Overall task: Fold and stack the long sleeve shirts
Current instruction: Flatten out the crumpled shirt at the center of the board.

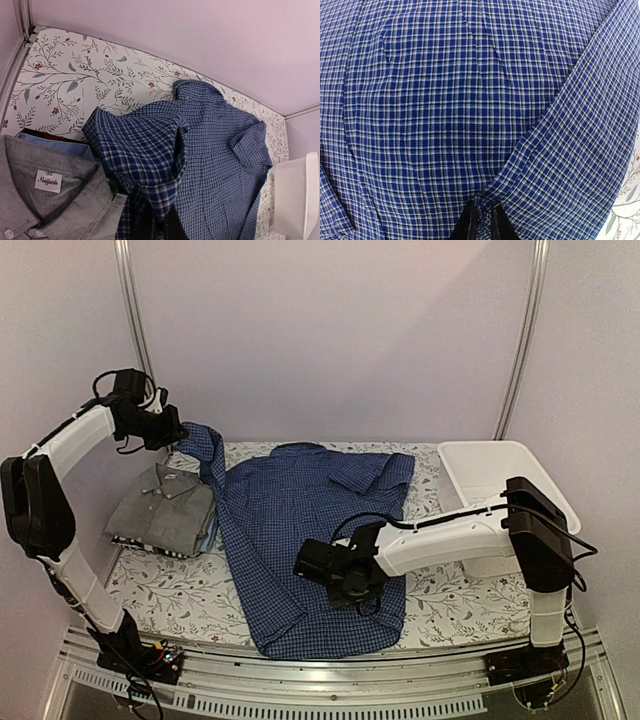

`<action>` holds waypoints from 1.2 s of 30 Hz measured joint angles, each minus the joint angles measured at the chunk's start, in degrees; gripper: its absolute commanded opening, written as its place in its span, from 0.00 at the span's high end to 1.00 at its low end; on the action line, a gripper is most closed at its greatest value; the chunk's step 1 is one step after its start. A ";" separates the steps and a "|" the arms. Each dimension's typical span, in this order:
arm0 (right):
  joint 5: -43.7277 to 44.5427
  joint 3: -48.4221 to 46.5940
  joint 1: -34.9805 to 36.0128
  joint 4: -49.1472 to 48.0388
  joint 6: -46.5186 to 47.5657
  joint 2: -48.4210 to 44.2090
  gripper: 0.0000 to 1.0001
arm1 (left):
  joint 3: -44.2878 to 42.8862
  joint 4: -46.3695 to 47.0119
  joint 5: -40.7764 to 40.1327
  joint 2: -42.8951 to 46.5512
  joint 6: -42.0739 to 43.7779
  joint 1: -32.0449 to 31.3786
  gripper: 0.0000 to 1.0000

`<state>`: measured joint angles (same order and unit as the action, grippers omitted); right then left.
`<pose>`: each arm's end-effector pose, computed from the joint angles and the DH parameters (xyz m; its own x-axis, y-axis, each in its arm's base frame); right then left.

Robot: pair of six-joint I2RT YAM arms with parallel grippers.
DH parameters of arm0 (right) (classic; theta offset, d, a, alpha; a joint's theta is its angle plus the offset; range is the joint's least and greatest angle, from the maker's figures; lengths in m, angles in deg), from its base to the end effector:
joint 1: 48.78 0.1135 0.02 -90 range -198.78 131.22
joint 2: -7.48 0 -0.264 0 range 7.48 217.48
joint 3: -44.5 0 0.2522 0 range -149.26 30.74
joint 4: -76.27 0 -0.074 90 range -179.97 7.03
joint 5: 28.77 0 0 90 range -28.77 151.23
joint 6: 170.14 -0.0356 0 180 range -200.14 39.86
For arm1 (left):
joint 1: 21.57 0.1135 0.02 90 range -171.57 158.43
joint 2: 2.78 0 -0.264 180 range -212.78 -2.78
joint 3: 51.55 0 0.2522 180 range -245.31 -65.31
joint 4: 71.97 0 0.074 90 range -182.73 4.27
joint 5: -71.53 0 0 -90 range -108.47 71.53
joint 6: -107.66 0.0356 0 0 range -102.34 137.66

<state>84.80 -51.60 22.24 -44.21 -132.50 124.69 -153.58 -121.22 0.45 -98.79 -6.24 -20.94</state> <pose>0.1414 0.3673 0.1522 -0.8655 -0.2850 -0.4118 -0.2623 0.9585 -0.1120 0.3770 -0.0074 0.3287 -0.7177 -0.3912 -0.5762 -0.0710 0.8641 -0.4982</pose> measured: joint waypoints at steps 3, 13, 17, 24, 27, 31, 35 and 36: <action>1.16 0.02 -0.17 1.51 -0.85 0.09 1.00 | 0.20 0.09 -0.02 0.00 0.02 0.00 1.00; 3.32 13.60 -0.33 8.68 -9.35 -9.79 1.00 | 1.40 0.87 -0.07 0.00 0.04 0.00 1.00; 2.23 23.34 -0.44 12.61 -15.63 -18.18 1.00 | 2.03 1.38 -0.07 0.00 0.04 0.00 1.00; -0.28 31.10 -0.55 16.70 -24.90 -25.46 0.96 | 2.25 1.81 -0.04 0.00 0.07 0.00 1.00; -0.44 32.30 -0.55 17.66 -27.69 -28.61 0.81 | 2.25 1.79 -0.04 0.00 0.07 0.00 1.00; -0.39 32.74 -0.55 19.52 -30.25 -32.46 0.65 | 2.25 1.79 -0.04 0.00 0.07 0.00 1.00; 0.15 30.84 -0.55 21.11 -30.25 -34.29 0.59 | 2.25 1.81 -0.02 0.00 0.07 0.00 1.00; 0.33 29.97 -0.55 20.92 -29.83 -34.42 0.59 | 2.25 1.79 0.00 0.00 0.07 0.00 1.00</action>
<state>85.13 -21.64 21.69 -23.29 -162.33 90.26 -151.33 -119.42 0.45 -98.79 -6.18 -20.94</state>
